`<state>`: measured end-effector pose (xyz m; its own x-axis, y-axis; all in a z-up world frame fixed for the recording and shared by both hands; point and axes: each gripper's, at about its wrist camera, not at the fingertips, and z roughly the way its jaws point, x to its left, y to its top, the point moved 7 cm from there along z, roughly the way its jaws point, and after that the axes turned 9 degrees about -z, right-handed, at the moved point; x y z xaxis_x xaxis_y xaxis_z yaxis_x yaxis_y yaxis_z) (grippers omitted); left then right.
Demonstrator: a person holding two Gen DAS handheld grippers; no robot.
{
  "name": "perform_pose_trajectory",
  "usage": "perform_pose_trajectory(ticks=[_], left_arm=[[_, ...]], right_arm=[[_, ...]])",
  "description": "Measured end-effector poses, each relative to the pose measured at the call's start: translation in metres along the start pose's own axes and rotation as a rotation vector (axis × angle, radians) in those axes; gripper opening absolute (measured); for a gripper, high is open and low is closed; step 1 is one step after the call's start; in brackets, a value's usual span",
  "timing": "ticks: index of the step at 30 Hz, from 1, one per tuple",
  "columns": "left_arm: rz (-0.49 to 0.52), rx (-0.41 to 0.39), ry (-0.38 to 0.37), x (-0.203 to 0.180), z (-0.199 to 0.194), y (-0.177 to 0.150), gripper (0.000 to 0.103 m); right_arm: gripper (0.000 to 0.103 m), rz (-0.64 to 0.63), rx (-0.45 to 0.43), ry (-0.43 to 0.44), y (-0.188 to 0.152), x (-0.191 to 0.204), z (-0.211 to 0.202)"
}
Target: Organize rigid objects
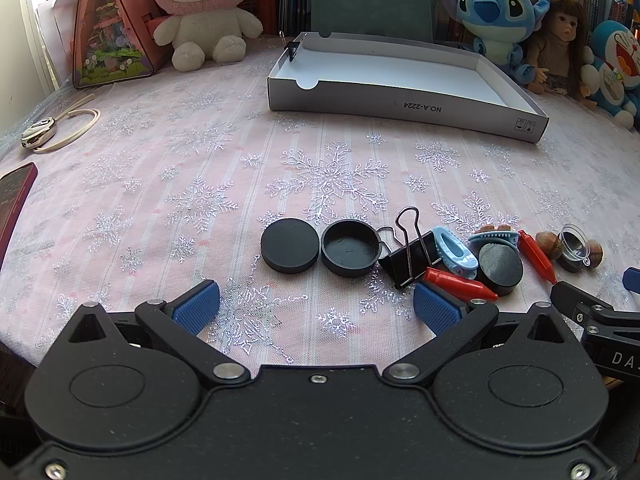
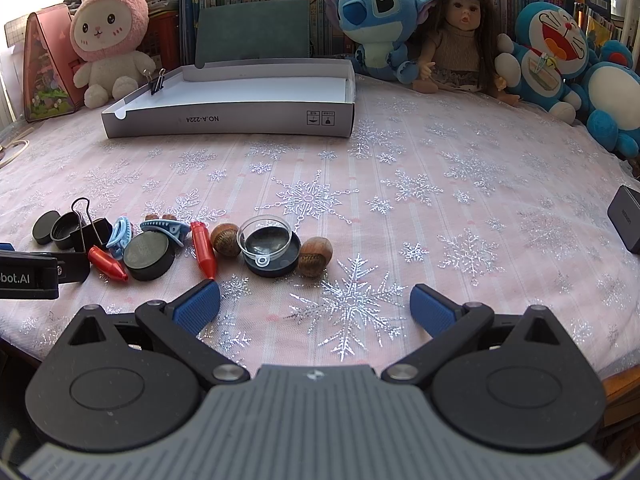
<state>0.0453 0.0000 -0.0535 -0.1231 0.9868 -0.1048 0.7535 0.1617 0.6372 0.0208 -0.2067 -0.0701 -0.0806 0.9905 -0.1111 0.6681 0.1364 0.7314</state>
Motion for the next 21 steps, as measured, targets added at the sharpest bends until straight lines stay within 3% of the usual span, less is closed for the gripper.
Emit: perform_pose_trajectory(ticks=[21], left_arm=[[-0.001, -0.003, 0.001, 0.0004, 0.0007, 0.0016, 0.103]], right_arm=[[0.103, 0.000, -0.002, -0.001, -0.0002, 0.0001, -0.0006]])
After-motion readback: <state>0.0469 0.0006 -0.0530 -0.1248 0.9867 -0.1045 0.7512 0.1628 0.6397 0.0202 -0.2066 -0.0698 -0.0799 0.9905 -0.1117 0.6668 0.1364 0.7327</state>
